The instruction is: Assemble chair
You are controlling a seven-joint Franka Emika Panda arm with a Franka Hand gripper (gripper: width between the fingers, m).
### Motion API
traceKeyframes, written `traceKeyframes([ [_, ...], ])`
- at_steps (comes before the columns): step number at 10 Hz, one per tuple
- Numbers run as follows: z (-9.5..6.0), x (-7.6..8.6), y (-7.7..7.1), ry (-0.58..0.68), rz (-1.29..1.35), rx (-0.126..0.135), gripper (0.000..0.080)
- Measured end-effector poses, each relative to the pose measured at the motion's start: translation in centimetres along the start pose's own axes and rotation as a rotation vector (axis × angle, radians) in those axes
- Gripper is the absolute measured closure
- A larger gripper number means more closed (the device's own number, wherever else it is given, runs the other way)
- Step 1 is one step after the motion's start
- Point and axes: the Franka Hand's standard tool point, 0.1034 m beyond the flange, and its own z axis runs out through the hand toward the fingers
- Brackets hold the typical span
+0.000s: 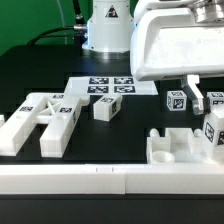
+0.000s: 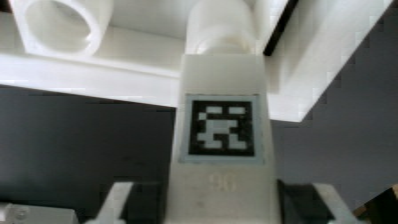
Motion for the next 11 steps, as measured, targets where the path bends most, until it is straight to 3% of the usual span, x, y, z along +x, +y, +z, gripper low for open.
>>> traceKeyframes([
  [1, 0.0, 0.0, 0.0, 0.0, 0.0, 0.0, 0.0507],
  [3, 0.0, 0.0, 0.0, 0.0, 0.0, 0.0, 0.0201],
  [6, -0.1, 0.1, 0.0, -0.003, -0.001, 0.0, 0.0161],
  [9, -1.4, 1.9, 0.6, -0.033, -0.017, 0.001, 0.0151],
  [11, -1.2, 1.6, 0.4, -0.059, -0.019, 0.003, 0.0151],
])
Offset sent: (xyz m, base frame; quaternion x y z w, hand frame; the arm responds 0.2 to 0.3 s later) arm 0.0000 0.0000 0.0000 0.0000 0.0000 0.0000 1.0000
